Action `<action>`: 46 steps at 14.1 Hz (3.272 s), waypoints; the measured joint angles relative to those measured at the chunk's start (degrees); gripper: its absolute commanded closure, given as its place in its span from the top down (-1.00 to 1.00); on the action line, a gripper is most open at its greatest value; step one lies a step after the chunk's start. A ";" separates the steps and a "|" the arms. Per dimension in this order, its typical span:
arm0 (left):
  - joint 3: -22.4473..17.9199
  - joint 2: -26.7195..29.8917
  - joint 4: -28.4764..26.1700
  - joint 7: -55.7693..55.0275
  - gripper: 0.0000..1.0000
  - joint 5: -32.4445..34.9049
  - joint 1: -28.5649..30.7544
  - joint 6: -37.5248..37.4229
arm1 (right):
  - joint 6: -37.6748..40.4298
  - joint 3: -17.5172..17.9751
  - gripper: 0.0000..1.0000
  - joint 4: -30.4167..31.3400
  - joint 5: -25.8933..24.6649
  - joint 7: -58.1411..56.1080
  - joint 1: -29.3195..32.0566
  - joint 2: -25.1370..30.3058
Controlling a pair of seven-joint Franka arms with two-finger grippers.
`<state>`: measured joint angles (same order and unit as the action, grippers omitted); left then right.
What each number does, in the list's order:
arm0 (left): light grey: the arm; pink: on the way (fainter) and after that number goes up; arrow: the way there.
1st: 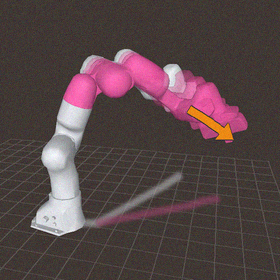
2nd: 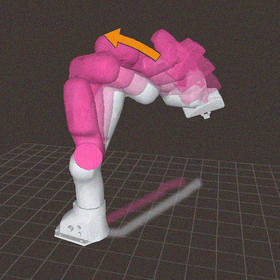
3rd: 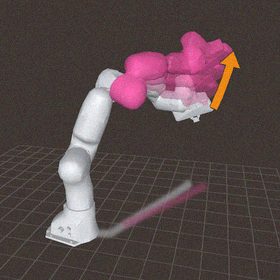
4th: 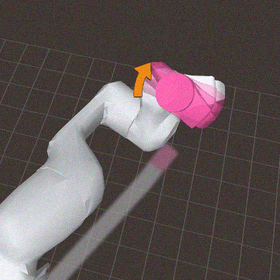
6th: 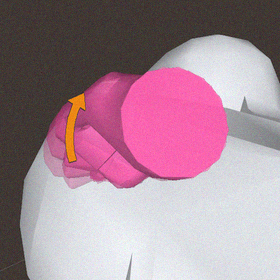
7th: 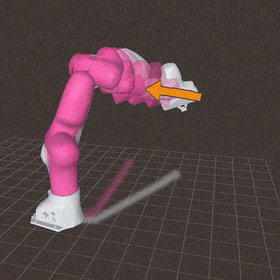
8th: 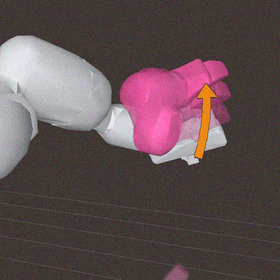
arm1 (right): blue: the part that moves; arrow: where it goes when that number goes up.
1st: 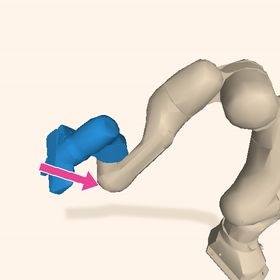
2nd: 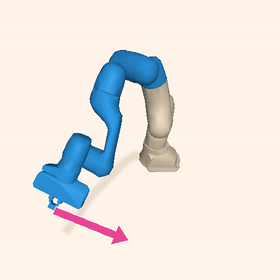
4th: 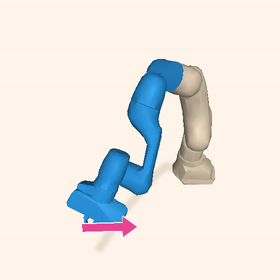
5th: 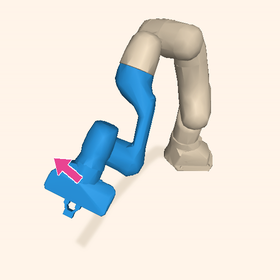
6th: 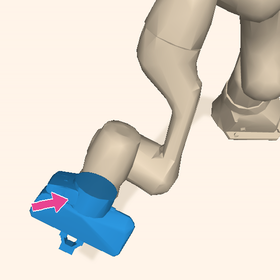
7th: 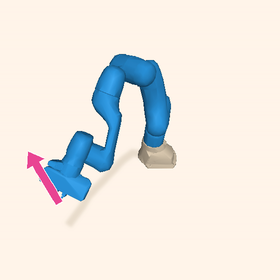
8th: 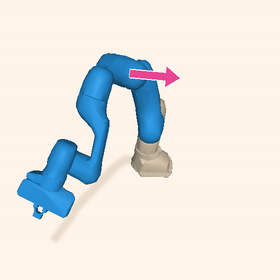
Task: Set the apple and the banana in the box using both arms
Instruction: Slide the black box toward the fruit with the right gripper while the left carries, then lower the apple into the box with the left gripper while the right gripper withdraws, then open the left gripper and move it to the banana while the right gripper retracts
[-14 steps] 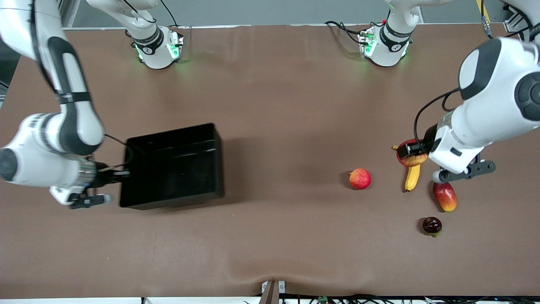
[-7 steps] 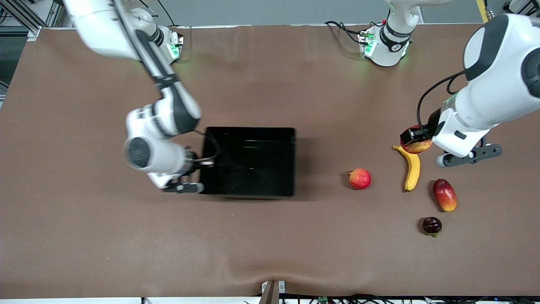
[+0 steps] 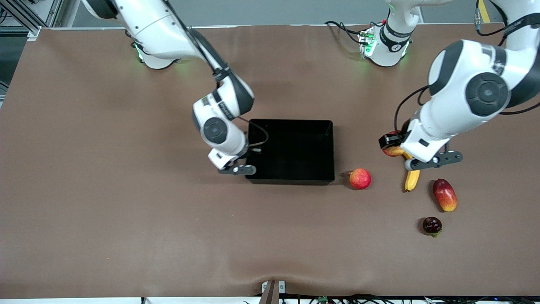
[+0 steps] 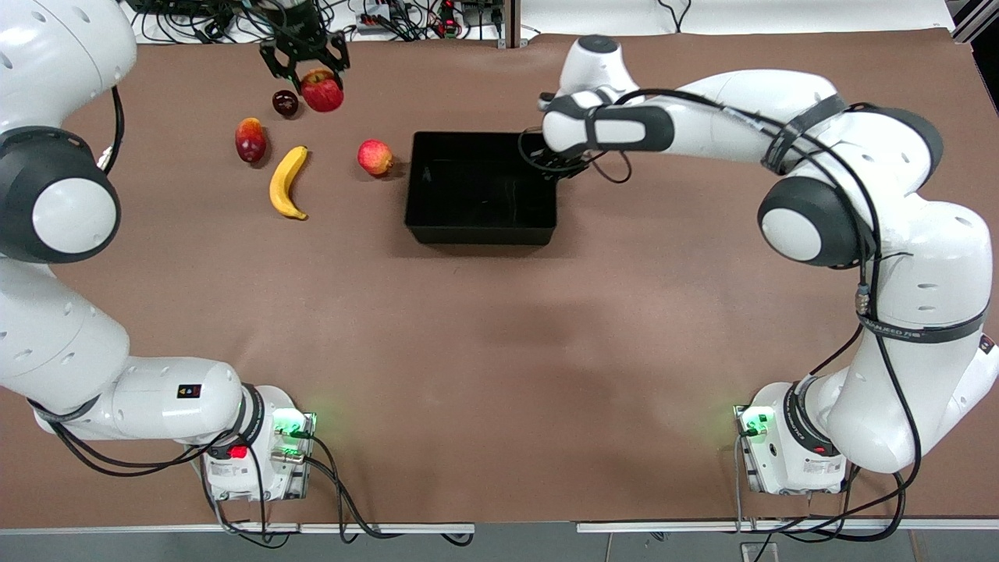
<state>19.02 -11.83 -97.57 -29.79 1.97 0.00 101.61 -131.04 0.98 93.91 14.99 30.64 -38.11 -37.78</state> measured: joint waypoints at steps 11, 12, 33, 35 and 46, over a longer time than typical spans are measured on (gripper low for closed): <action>13.99 1.65 -19.94 -25.76 -1.00 0.08 -1.81 24.14 | 4.94 -6.45 1.00 -1.84 -0.19 -4.17 3.24 7.68; 14.00 0.73 -20.88 -27.45 -1.00 0.83 -2.62 26.13 | 8.33 -6.93 1.00 -1.81 -0.19 -8.84 5.27 9.04; 13.73 -11.96 -12.32 -39.67 1.00 14.83 -4.29 24.23 | 41.93 -8.11 1.00 -8.21 -9.38 -27.59 33.01 28.78; 13.65 -10.46 -5.85 -37.06 1.00 14.86 -3.19 15.08 | 43.44 -7.67 1.00 -9.11 -9.62 -27.59 33.00 28.86; 13.03 -8.75 -12.36 -0.04 1.00 15.14 28.99 16.21 | 46.65 2.34 1.00 -9.68 -14.26 -26.79 39.86 33.50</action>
<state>32.05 -20.58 -109.93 -29.83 17.12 28.99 117.82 -84.39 3.31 84.23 0.73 3.84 1.75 -4.28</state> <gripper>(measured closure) 0.000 0.000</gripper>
